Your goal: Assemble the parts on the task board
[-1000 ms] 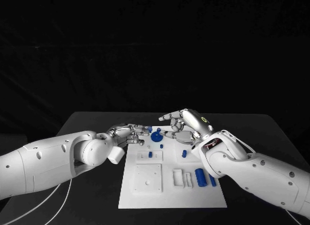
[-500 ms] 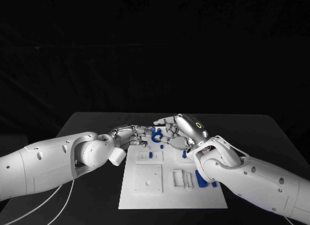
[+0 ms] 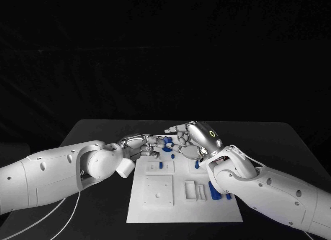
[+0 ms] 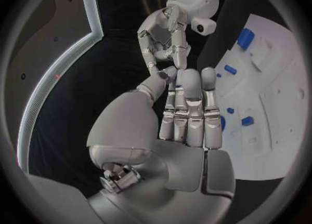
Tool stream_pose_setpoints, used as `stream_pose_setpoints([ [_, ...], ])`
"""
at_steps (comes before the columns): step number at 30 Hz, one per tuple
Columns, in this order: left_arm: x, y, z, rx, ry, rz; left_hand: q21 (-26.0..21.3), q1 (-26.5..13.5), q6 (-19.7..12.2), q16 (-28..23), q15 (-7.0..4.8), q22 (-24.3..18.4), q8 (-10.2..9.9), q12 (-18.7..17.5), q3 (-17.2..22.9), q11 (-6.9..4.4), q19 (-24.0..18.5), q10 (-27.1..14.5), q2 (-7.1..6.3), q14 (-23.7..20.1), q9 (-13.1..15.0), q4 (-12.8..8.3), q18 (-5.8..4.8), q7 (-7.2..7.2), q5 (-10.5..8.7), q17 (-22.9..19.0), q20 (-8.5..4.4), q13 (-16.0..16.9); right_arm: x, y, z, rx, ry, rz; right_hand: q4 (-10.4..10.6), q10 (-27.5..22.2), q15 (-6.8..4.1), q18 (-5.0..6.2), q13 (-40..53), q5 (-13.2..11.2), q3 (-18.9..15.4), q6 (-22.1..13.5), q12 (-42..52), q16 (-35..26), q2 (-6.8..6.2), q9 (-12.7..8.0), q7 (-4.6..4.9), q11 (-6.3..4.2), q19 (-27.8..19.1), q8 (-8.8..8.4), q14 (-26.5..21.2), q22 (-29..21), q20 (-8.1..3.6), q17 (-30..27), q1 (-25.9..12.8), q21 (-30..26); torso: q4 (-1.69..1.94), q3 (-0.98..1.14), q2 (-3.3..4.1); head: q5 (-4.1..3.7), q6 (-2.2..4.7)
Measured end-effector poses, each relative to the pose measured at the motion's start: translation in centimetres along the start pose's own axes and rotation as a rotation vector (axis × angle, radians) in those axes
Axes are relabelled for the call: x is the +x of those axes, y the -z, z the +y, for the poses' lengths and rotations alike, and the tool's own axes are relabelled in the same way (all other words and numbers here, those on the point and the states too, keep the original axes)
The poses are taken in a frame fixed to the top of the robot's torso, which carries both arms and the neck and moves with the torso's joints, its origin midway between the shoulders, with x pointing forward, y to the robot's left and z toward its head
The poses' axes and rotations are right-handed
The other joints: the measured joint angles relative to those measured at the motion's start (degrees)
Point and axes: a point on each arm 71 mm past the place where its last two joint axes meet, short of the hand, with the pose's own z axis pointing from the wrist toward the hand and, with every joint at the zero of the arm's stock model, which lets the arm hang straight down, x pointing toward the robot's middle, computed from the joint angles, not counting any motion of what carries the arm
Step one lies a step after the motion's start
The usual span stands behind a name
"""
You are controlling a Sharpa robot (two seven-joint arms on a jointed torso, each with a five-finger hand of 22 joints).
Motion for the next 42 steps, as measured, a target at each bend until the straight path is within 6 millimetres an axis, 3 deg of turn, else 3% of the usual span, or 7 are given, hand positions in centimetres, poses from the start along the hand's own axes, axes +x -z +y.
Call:
stream_pose_setpoints([
  [7, 0.08, 0.0, 0.01, -0.001, 0.001, 0.012, 0.0, -0.3, -0.08, 0.0, 0.0, 0.0, -0.11, 0.2, 0.0, 0.0, 0.0, 0.0, 0.02, 0.0, 0.03, -0.01, 0.0, -0.07, 0.01, 0.0, 0.0, 0.04, 0.08, 0.05, 0.01, -0.003, 0.004, 0.003, -0.16, 0.17, -0.19, 0.0, 0.1, 0.0, 0.15, 2.79, 0.0, 0.0, 0.0, 0.19, -0.77, -0.17, -0.01, 0.0, 0.2, 0.0, -0.01, 0.06, 0.0, 0.0, -0.03, 0.01, -0.01, 0.03, -0.05],
  [42, -0.23, 0.09, -0.05, 0.001, -0.001, 0.015, 0.43, -0.18, -0.22, 0.0, 0.0, 0.03, -0.01, 0.12, -0.12, -0.19, 0.01, 0.18, 0.23, 0.0, 0.05, -0.36, 0.0, 0.22, 0.45, -0.02, 0.01, 0.0, -0.02, 0.3, -0.07, -0.014, 0.01, -0.005, 0.19, 0.37, -0.33, 0.01, 0.36, -0.22, -0.19, 3.53, 0.24, 0.0, -0.23, 0.18, -0.87, -0.37, -0.01, 0.0, 0.36, -0.01, -0.4, 0.5, -0.23, 0.34, -0.03, 0.02, -0.01, 0.03, -0.08],
])
